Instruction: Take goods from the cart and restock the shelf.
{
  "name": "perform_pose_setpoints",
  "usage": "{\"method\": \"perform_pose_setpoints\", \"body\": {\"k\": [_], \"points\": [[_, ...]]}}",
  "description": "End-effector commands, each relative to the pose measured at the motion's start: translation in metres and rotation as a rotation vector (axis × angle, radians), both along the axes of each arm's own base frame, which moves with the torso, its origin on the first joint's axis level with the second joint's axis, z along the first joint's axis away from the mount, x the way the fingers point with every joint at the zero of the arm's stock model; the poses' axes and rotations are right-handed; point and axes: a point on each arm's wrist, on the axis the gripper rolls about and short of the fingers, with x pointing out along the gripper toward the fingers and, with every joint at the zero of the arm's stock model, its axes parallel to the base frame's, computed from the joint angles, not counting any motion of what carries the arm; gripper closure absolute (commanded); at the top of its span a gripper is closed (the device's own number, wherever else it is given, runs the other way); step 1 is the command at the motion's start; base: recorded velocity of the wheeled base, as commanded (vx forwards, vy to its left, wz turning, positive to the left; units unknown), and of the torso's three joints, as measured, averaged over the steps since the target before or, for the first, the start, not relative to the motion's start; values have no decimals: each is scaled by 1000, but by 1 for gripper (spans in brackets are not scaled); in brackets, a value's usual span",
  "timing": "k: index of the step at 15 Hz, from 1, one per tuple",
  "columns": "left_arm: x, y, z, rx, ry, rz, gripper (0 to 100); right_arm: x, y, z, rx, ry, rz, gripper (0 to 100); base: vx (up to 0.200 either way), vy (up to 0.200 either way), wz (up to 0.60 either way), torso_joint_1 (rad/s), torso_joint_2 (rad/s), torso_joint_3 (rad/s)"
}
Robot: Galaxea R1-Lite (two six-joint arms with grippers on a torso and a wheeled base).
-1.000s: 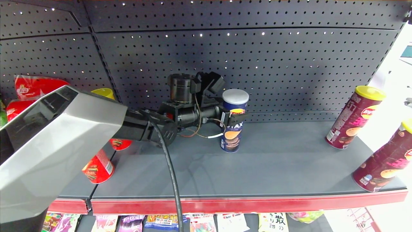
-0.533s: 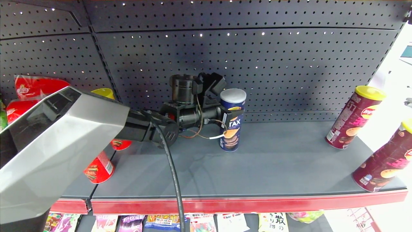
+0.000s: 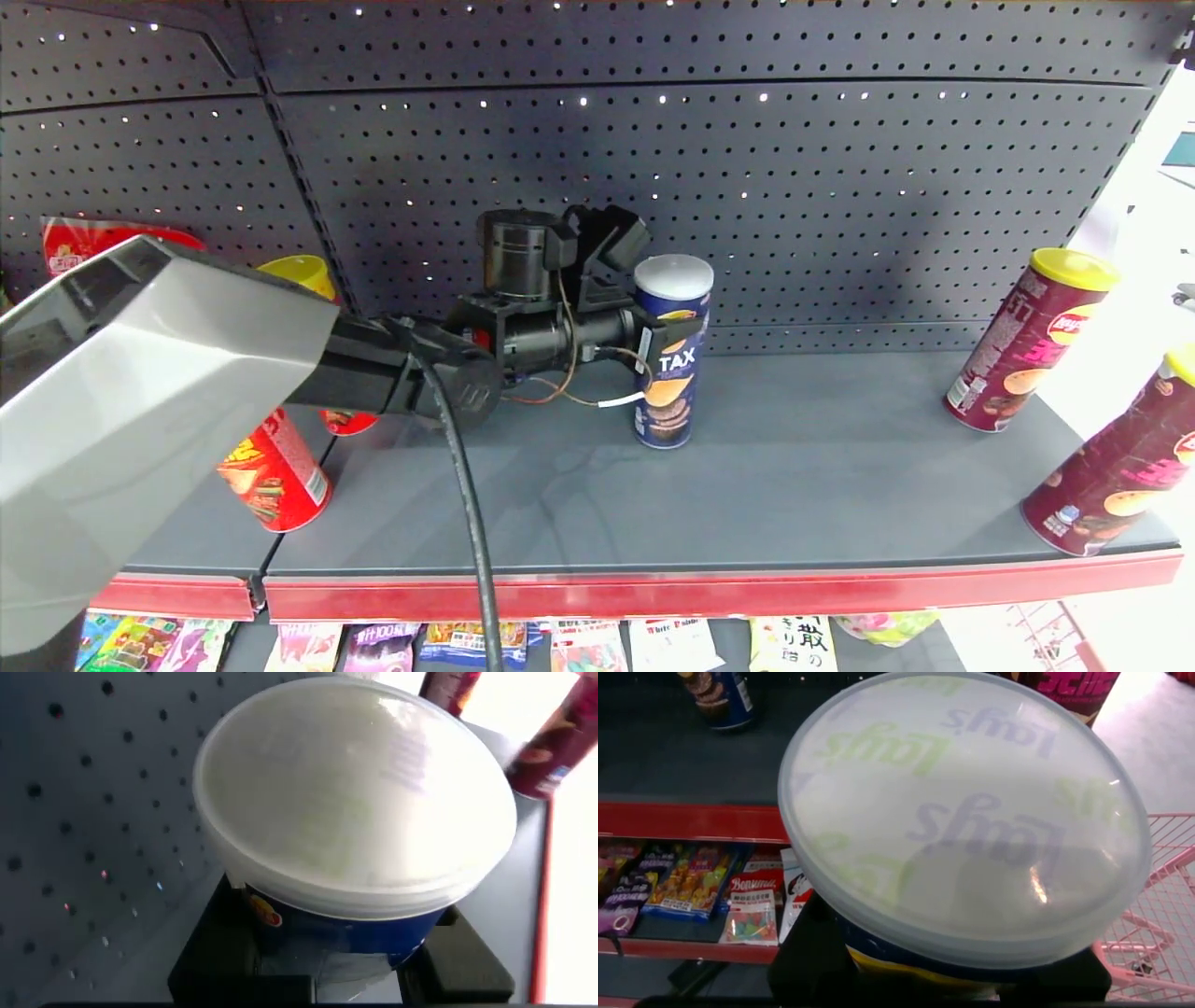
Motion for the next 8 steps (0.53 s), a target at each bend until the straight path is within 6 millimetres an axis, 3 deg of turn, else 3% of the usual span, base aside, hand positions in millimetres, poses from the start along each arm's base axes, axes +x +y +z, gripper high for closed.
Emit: {"method": "perform_pose_setpoints", "body": {"k": [1, 2, 5, 8], "points": [[-32, 17, 18, -2, 19, -7, 100, 0, 0, 0, 0, -1, 1, 100, 0, 0, 0, 0, 0, 0], [-50, 25, 17, 15, 47, -15, 100, 0, 0, 0, 0, -1, 1, 100, 0, 0, 0, 0, 0, 0], [-72, 40, 8, 2, 28, -17, 100, 0, 0, 0, 0, 0, 4, 100, 0, 0, 0, 0, 0, 0], [-94, 37, 2, -28, 67, -51, 100, 0, 0, 0, 0, 0, 4, 100, 0, 0, 0, 0, 0, 0]]}}
